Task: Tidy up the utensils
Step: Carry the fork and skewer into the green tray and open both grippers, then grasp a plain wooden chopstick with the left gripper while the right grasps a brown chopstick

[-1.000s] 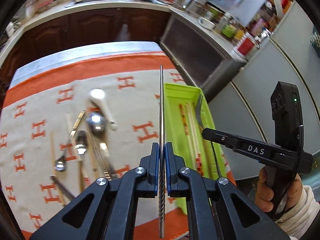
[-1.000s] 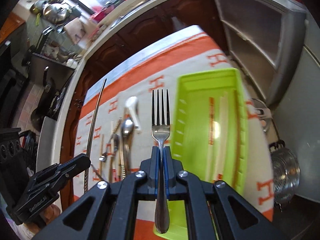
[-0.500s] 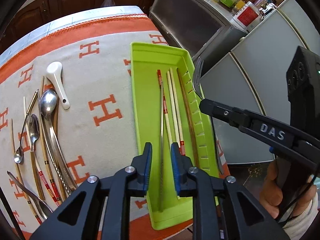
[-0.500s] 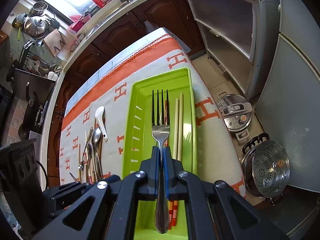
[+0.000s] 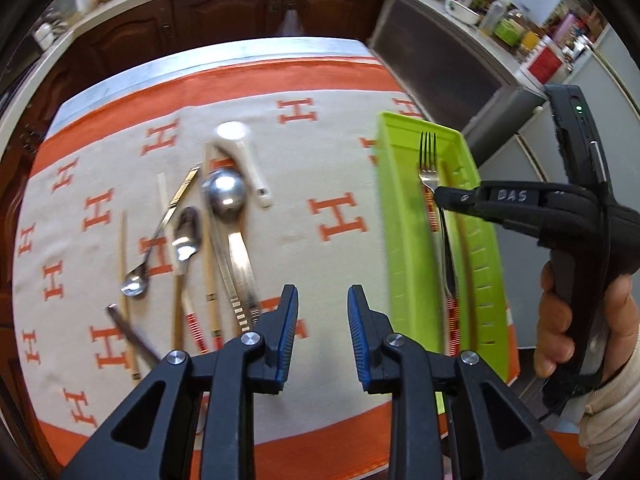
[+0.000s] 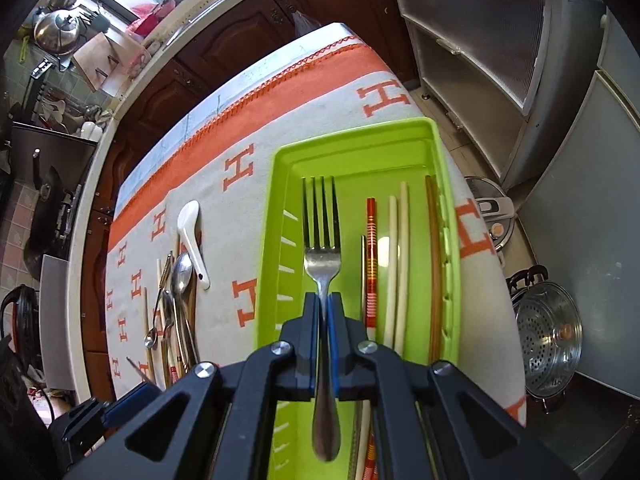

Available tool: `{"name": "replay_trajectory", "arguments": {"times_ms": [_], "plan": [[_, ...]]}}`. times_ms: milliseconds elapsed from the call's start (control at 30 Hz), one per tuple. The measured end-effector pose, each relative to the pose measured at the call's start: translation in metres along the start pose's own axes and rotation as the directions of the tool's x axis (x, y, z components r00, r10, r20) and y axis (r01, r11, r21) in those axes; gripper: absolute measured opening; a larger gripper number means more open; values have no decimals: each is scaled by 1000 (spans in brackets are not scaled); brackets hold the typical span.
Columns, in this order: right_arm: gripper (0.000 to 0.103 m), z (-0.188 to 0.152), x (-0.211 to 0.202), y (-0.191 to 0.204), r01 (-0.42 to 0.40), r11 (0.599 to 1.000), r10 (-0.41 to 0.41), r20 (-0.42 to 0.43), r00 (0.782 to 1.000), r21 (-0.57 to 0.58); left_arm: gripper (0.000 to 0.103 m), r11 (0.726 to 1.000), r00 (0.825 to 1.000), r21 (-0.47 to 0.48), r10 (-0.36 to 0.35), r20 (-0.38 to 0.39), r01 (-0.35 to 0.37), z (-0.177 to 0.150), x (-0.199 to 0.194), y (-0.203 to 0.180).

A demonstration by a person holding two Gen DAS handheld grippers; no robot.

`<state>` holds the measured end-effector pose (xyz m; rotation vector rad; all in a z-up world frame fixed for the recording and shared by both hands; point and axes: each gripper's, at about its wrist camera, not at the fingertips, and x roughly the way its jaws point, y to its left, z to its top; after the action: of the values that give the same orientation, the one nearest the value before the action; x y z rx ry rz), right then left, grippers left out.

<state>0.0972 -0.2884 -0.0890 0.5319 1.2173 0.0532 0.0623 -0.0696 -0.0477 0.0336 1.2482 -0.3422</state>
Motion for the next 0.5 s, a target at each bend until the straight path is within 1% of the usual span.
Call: {"name": "replay_trajectory", "arguments": {"times_ms": [100,233,300,367,500], "plan": [[7,4,0,9,32,999,-31,10,999,-21,27,998,999,-53,34,13,-33,-5,-8,26],[7,5,-6,18,66,997,-65,37,997,-44,27,990,998,-130,63,27,-59,-13,-24,62],[7,3,-9,22,63,996,-61,45,997,-58,27,984,997,-163,76,34,-70,-16,-32,78],[7,-1,-15,31,43,996,-39,46,998,-80,27,979,995,-188,88,39,-79,-19,-38,90],[7,-7,-19,42,27,992,-21,44,999,-120,27,969,993,-232,103,52,-88,-25,-48,110]]}}
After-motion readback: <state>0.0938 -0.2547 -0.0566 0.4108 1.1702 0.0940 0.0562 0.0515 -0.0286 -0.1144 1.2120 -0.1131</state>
